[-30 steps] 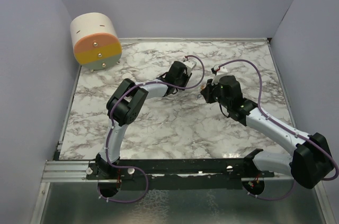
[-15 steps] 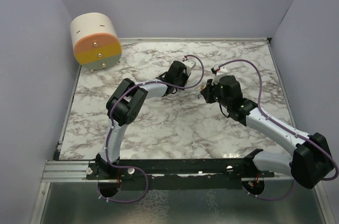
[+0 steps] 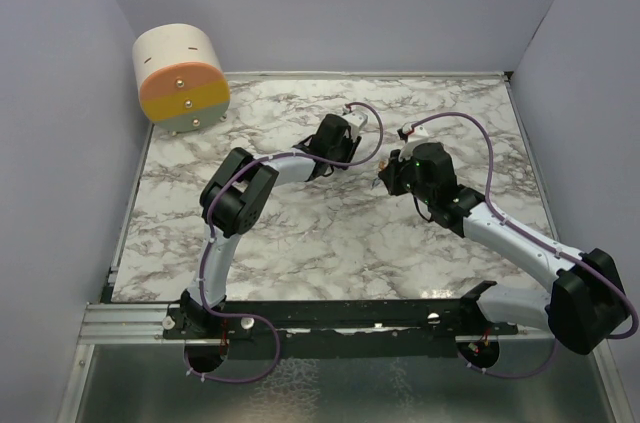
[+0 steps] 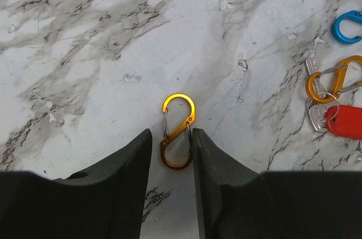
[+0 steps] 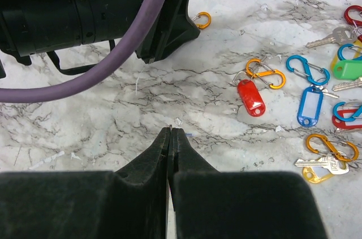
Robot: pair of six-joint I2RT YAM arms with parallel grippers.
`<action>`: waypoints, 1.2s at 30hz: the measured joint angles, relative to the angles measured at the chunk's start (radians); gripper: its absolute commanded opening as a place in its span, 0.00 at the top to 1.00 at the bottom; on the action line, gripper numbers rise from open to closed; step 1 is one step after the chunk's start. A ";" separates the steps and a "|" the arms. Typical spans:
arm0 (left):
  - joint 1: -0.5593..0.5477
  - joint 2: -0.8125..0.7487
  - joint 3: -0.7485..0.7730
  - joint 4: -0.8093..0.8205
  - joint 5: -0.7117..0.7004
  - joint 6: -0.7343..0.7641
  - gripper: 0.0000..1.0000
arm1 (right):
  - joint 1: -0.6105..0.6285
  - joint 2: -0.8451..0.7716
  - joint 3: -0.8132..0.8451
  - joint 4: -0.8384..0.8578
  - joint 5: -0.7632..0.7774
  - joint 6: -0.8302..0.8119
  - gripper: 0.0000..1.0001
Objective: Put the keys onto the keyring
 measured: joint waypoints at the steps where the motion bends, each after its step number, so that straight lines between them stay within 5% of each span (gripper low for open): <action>1: 0.001 0.000 0.000 0.000 0.000 0.000 0.58 | 0.000 0.000 0.000 0.000 0.000 0.000 0.99; 15: 0.003 0.004 0.020 -0.031 0.000 0.000 0.58 | 0.000 0.000 0.000 0.000 0.000 0.000 0.99; 17: 0.003 0.006 0.025 -0.034 0.000 0.000 0.63 | 0.000 0.000 0.000 0.000 0.000 0.000 0.99; 23: 0.003 0.027 0.058 -0.040 0.003 0.004 1.00 | 0.000 0.000 0.000 0.000 0.000 0.000 0.99; 36: 0.002 0.019 0.041 -0.022 0.010 -0.011 1.00 | 0.000 0.005 0.000 0.000 0.000 -0.002 0.99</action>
